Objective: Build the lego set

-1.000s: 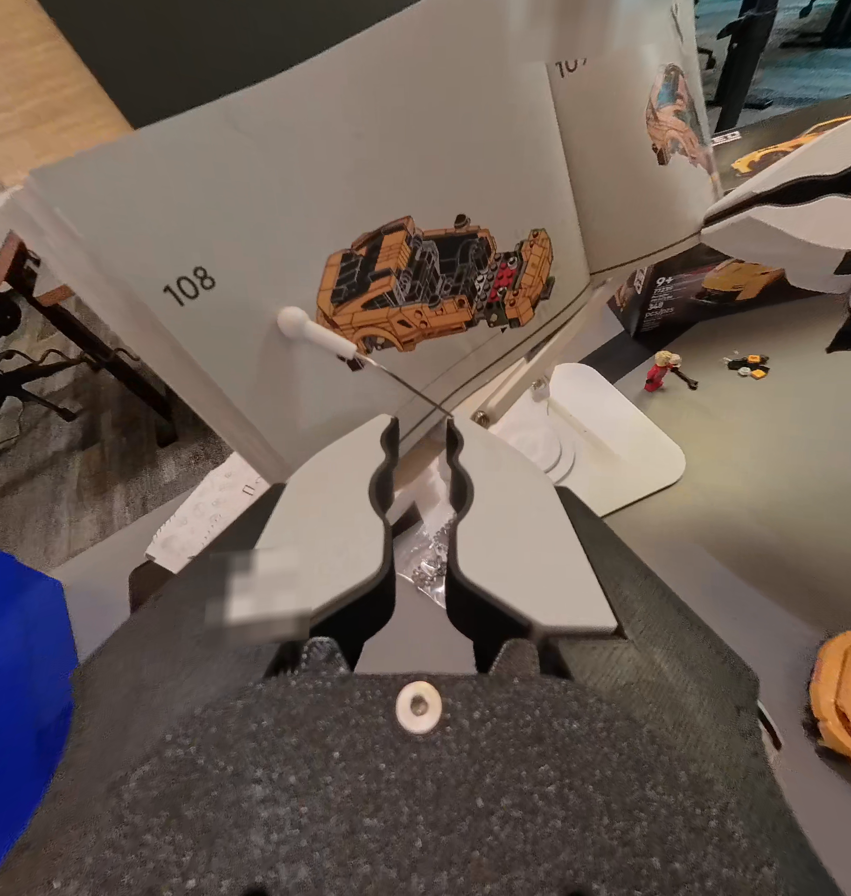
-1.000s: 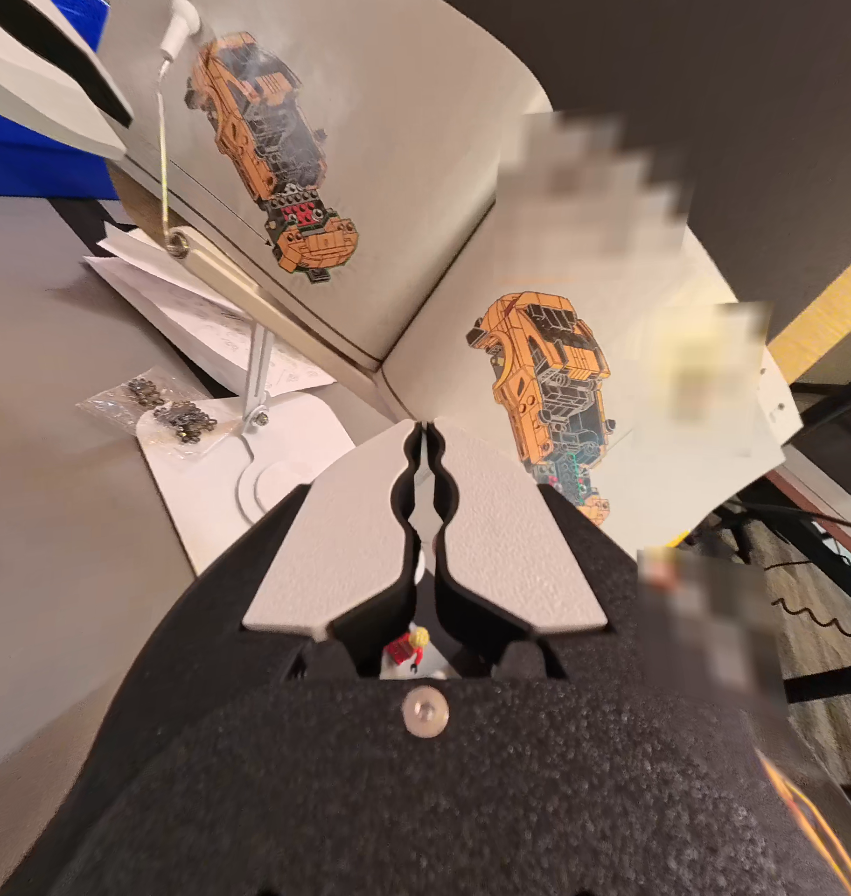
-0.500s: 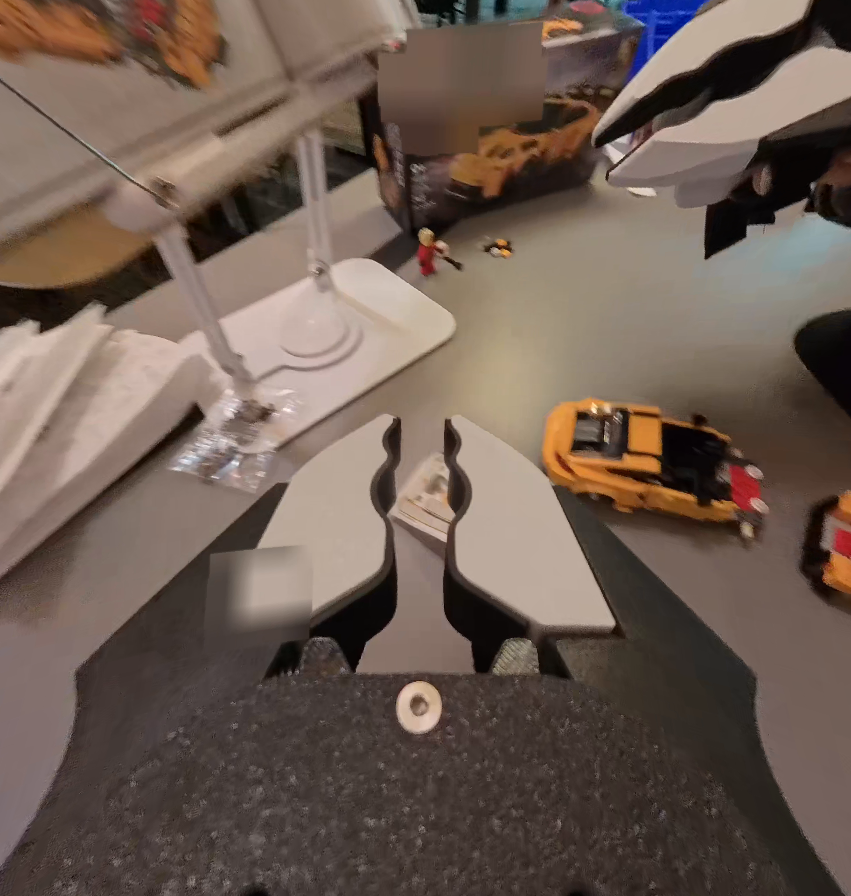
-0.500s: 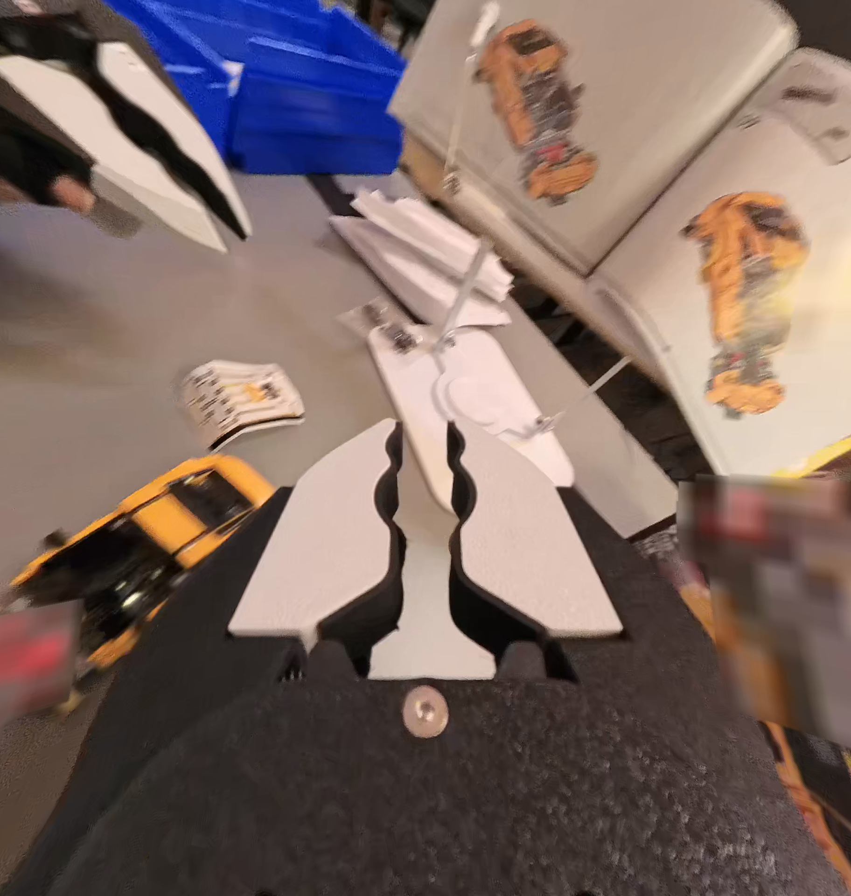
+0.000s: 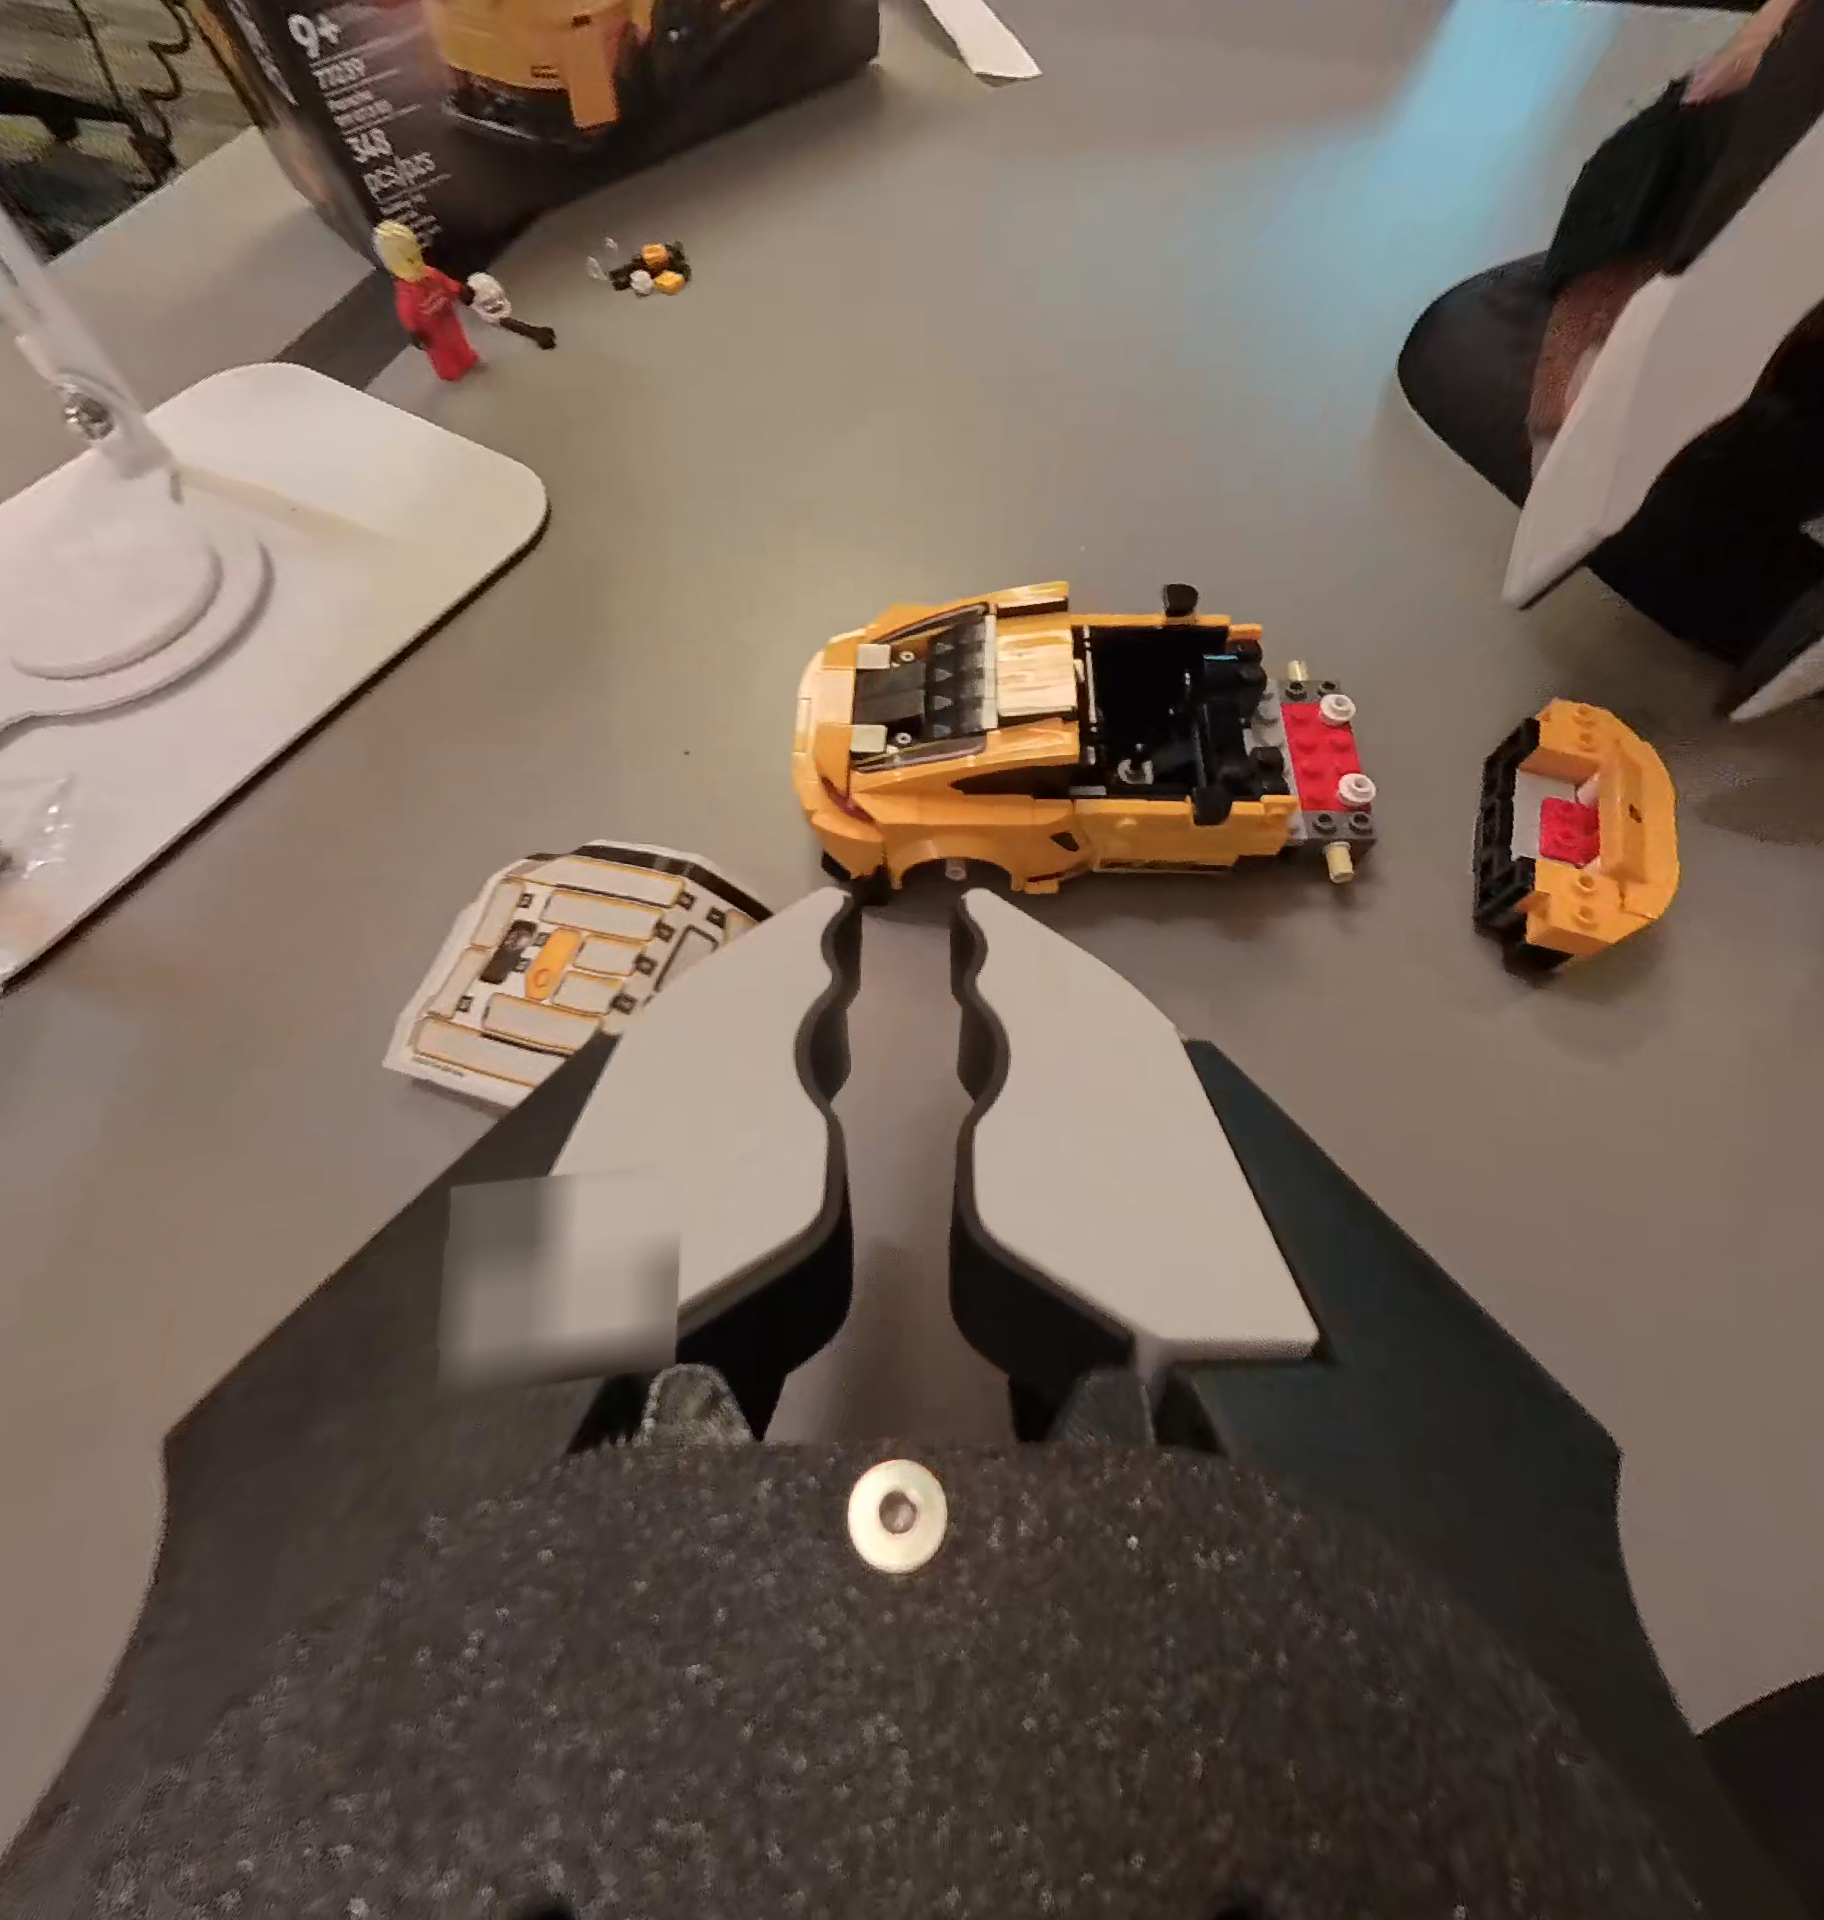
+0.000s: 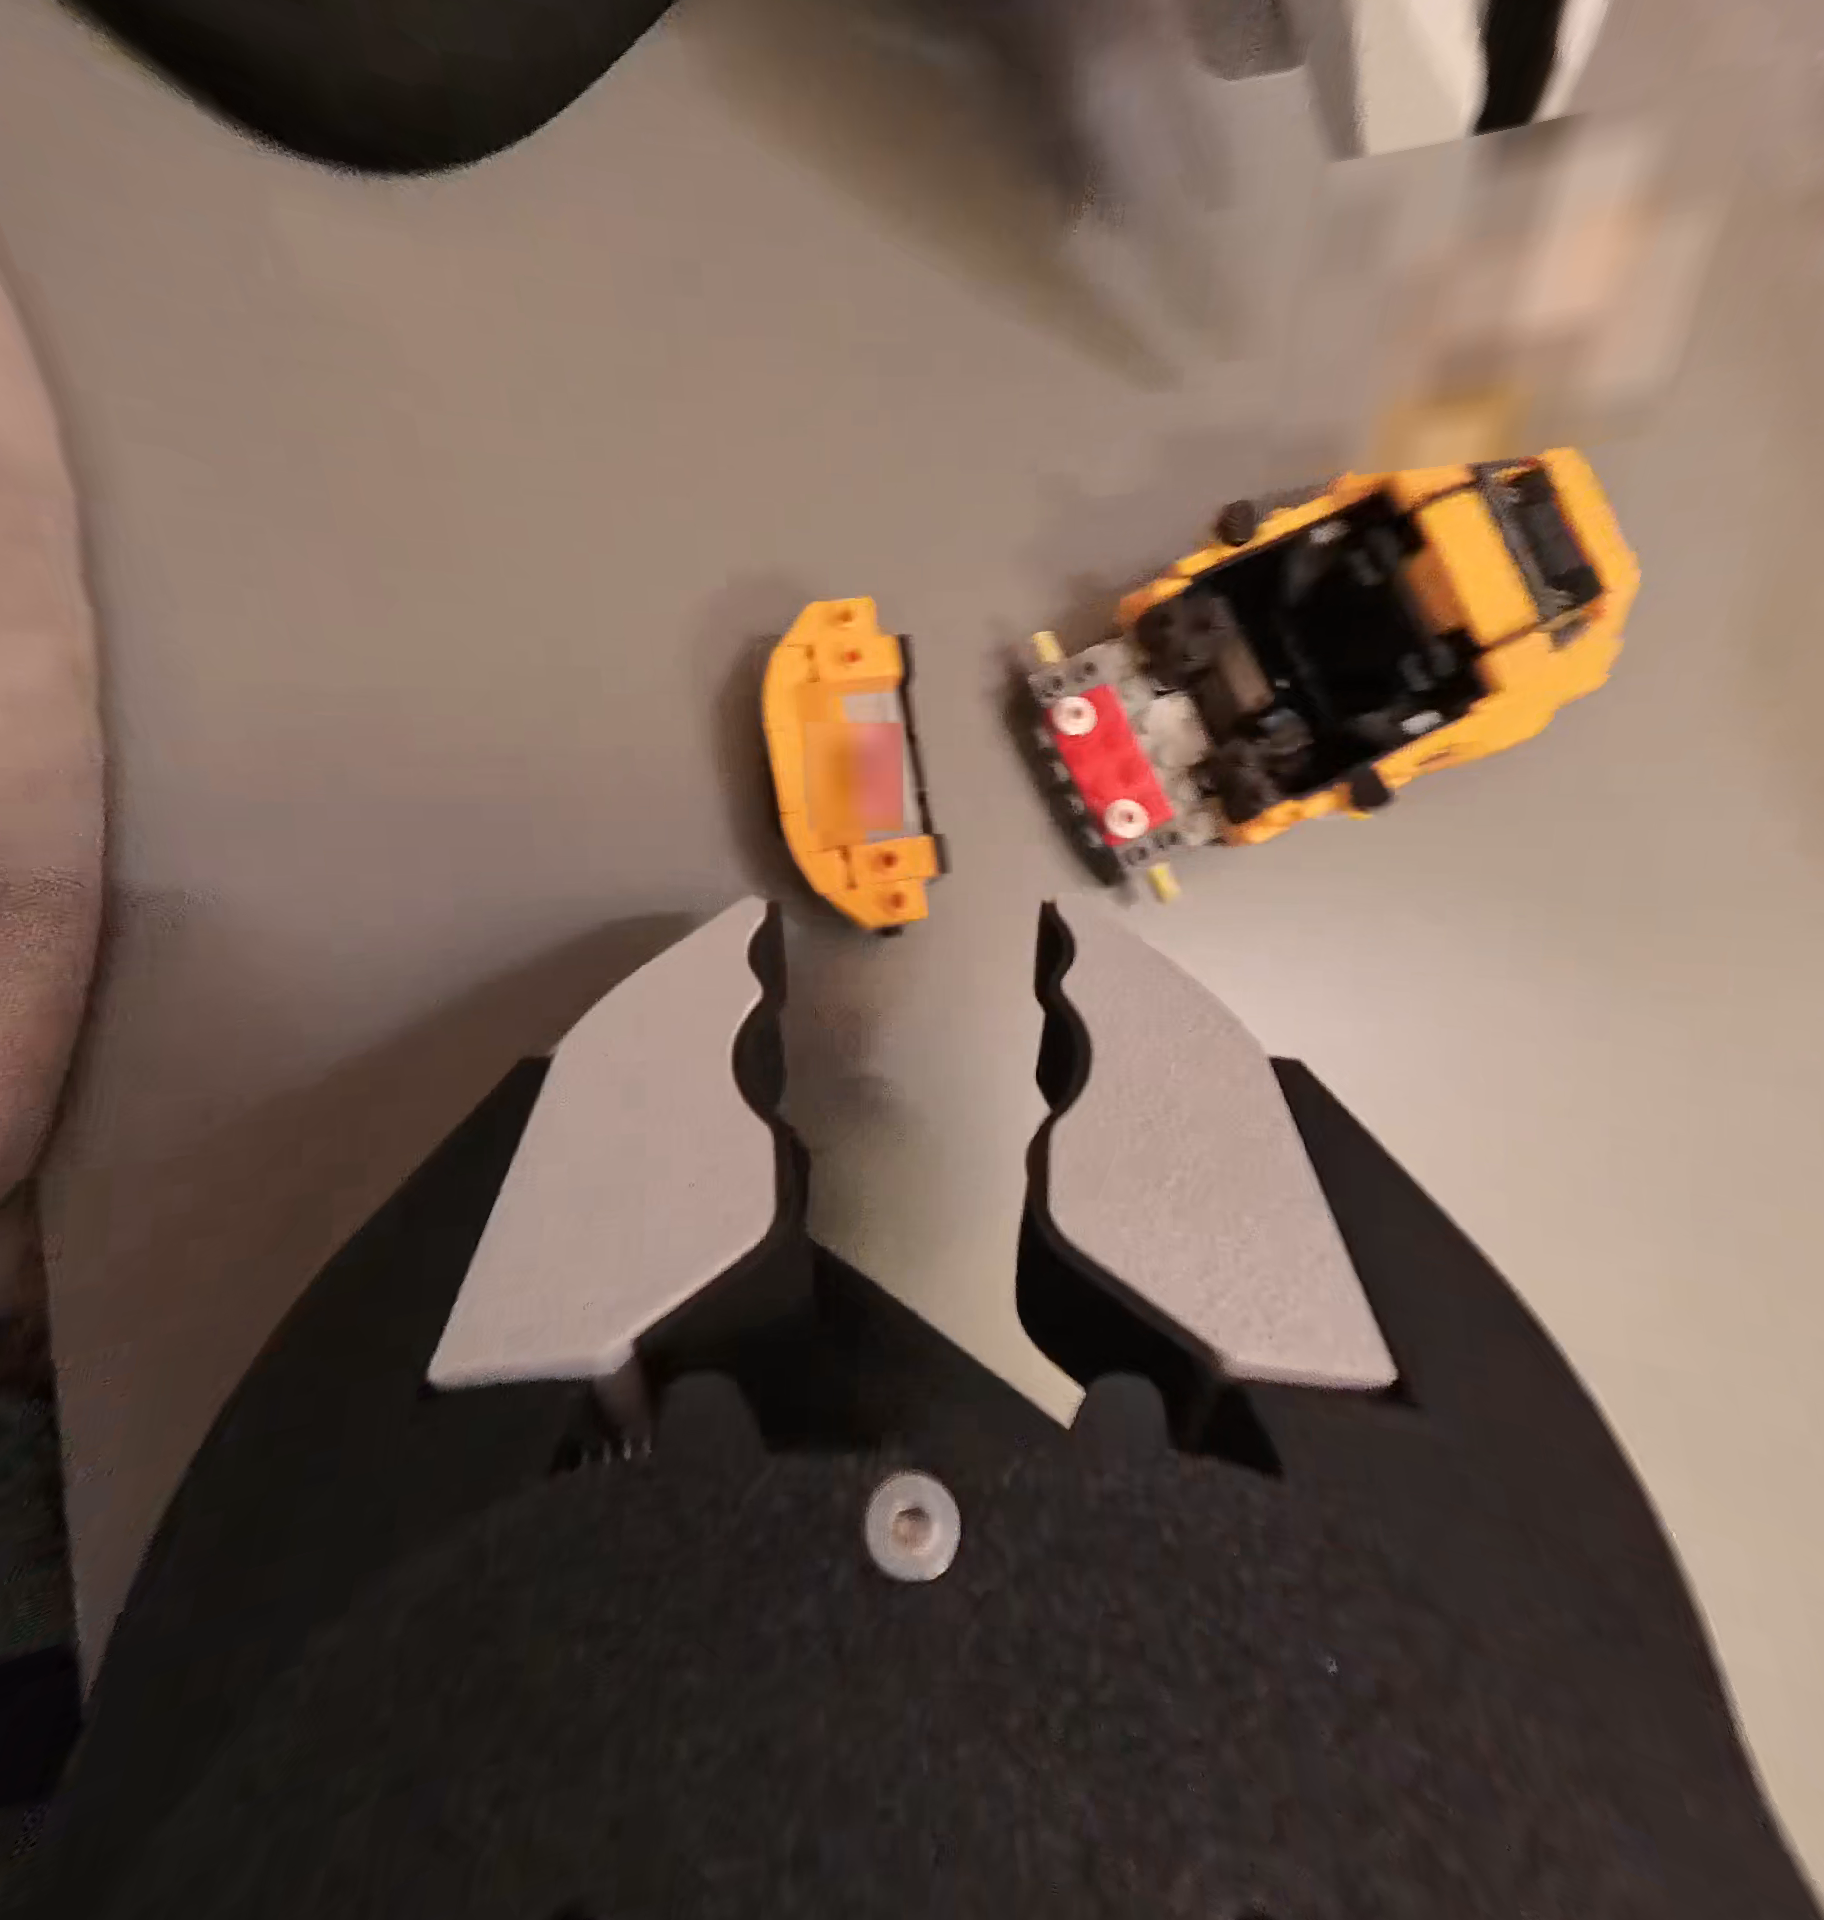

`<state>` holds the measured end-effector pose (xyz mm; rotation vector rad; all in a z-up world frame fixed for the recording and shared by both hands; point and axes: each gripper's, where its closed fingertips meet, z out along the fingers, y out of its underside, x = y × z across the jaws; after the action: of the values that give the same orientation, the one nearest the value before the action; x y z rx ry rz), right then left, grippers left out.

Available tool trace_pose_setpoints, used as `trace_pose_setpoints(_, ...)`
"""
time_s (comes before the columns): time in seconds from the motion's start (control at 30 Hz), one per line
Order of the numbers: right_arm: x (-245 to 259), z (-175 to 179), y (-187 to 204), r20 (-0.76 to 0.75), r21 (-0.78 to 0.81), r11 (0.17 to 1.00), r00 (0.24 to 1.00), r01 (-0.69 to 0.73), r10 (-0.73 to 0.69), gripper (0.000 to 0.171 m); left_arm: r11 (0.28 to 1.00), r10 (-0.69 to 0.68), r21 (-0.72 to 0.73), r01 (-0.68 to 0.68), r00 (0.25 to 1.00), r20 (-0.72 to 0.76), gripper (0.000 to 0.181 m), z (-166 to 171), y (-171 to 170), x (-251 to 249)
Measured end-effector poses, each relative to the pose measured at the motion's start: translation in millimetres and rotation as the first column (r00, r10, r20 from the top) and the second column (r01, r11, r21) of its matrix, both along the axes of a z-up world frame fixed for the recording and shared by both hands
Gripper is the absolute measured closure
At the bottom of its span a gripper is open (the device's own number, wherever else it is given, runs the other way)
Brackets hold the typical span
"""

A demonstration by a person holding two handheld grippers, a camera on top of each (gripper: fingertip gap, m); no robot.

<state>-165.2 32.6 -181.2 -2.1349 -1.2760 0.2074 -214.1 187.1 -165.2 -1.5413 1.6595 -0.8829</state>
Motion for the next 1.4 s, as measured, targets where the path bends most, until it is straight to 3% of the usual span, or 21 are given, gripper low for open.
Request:
trace_pose_setpoints(0.23,-20,-25,2,0.064,-0.079,0.995,0.996,-0.053,0.058,0.121,0.999,-0.043,0.012,0.043,0.999,-0.006,0.166,-5,-9,0)
trace_pose_setpoints(0.3,-20,-24,4,0.076,-0.087,0.993,0.993,-0.082,0.089,0.137,0.999,-0.050,0.006,0.050,0.999,0.003,0.166,-3,-10,0)
trace_pose_setpoints(0.53,-5,-17,7,0.070,-0.096,0.983,0.984,-0.158,0.165,0.138,0.997,-0.080,-0.005,0.080,0.997,0.003,0.164,-7,-15,1)
trace_pose_setpoints(0.9,1,14,46,0.078,-0.014,0.957,0.954,-0.290,0.290,0.138,0.997,-0.078,-0.004,0.078,0.997,-0.026,0.163,-16,-15,3)
trace_pose_setpoints(1.4,3,-4,56,0.098,-0.062,0.929,0.924,-0.364,0.369,0.137,0.997,-0.078,-0.029,0.078,0.997,-0.022,0.160,-16,-14,3)
